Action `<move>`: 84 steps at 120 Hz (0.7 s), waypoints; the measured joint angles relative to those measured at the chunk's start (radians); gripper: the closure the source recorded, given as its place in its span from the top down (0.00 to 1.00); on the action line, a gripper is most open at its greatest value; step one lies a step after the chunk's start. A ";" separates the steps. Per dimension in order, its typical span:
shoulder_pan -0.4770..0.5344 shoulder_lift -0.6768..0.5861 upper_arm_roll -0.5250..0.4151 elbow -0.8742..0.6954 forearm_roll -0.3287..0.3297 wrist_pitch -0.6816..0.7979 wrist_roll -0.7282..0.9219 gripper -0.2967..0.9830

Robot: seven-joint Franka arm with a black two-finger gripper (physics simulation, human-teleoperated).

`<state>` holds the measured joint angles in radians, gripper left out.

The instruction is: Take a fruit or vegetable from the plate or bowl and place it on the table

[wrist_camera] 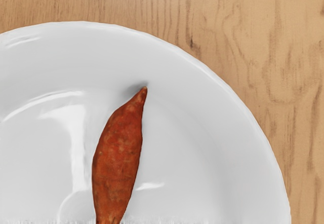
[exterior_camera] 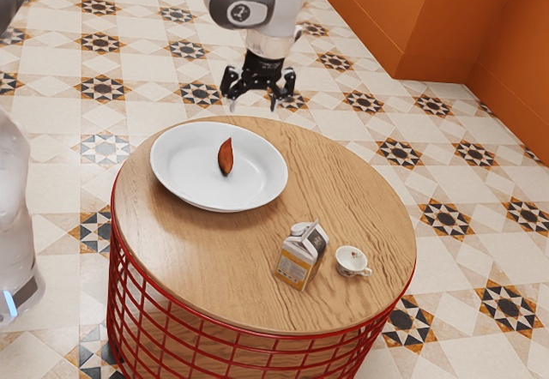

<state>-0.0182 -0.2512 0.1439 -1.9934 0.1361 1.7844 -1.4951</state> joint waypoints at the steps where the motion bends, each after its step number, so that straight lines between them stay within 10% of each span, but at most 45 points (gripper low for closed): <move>1: 0.000 -0.004 0.000 -0.005 0.000 0.003 -0.005 0.77; 84: 0.000 0.006 0.010 -0.079 -0.024 -0.046 -0.240 0.77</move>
<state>-0.0177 -0.2451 0.1540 -2.0726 0.1121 1.7384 -1.7352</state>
